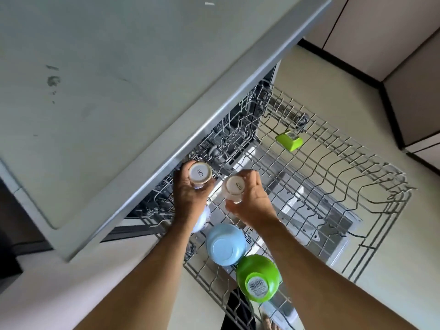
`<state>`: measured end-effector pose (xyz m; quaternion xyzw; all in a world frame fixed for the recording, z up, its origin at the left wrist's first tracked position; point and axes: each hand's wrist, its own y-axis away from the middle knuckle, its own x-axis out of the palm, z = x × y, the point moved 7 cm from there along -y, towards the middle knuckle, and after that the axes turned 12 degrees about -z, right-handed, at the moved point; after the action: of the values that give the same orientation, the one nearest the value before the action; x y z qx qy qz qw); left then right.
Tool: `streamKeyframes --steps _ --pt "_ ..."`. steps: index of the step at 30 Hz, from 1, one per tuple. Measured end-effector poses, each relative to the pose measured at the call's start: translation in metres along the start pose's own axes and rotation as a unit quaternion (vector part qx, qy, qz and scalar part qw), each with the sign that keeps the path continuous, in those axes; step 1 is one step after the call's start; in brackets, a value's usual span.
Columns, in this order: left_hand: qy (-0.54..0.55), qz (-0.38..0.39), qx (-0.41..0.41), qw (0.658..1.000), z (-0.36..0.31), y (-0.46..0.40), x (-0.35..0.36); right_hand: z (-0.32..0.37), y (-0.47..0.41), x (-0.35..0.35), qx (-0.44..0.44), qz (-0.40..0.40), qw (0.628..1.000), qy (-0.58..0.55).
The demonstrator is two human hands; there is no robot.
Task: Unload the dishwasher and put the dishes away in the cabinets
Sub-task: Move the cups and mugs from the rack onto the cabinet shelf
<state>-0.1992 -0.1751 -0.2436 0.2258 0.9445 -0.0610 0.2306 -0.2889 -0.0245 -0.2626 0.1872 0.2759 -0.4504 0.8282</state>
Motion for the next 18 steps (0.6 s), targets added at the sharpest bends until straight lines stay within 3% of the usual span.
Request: streamKeyframes --steps 3,13,18 --pt "0.052 0.008 0.000 0.999 -0.019 0.023 -0.009 0.005 0.011 -0.029 0.001 -0.027 1.000 -0.015" --pt "0.147 -0.002 -0.063 0.987 -0.070 0.124 -0.080 0.057 0.094 -0.138 0.040 -0.011 0.999 -0.032" --pt "0.179 -0.041 -0.033 0.983 -0.133 0.168 -0.141 0.121 0.134 -0.181 -0.018 -0.031 0.998 -0.047"
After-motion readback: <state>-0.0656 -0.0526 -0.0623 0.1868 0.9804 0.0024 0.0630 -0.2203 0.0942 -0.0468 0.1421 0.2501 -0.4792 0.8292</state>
